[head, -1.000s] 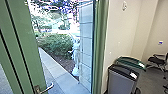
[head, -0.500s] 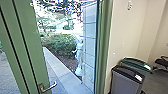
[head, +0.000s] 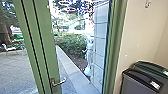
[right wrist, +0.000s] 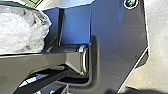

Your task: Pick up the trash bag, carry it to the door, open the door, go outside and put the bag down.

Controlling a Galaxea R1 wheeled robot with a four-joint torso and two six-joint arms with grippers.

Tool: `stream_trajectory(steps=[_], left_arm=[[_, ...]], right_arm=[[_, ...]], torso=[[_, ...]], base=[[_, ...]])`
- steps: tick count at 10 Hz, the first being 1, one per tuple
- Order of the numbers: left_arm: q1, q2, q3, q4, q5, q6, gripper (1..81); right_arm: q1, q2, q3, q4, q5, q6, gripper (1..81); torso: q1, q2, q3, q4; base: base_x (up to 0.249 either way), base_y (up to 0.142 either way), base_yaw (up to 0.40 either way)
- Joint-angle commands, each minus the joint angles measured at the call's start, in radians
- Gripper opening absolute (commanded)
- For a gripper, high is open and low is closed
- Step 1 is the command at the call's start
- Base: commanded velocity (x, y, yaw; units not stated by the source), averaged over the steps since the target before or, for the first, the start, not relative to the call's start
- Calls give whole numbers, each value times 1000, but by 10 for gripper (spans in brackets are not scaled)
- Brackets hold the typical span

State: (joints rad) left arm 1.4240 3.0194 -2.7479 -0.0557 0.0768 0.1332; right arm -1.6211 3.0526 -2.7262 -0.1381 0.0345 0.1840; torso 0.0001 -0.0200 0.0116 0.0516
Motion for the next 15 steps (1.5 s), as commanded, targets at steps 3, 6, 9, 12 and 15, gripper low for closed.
stream_trajectory(steps=[3,6,9,12,15], left_arm=[[-36,-72,123,-4,3,6,10],[-26,-82,123,1,-14,6,10],[-26,-79,119,2,-14,6,10],[-26,-77,117,4,-11,6,10],[-26,-69,114,7,-8,6,10]], right_arm=[[31,-61,135,-37,-22,-6,811],[29,-110,214,-32,-13,-3,811],[28,-91,180,-34,-15,-3,811],[28,-88,155,-31,-15,-3,811],[31,-87,140,-28,-15,-3,811]], torso=[[0,0,0,0],[0,0,0,0],[0,0,0,0],[0,0,0,0],[0,0,0,0]], base=[[0,0,314],[0,0,315],[0,0,316],[0,0,316],[0,0,316]])
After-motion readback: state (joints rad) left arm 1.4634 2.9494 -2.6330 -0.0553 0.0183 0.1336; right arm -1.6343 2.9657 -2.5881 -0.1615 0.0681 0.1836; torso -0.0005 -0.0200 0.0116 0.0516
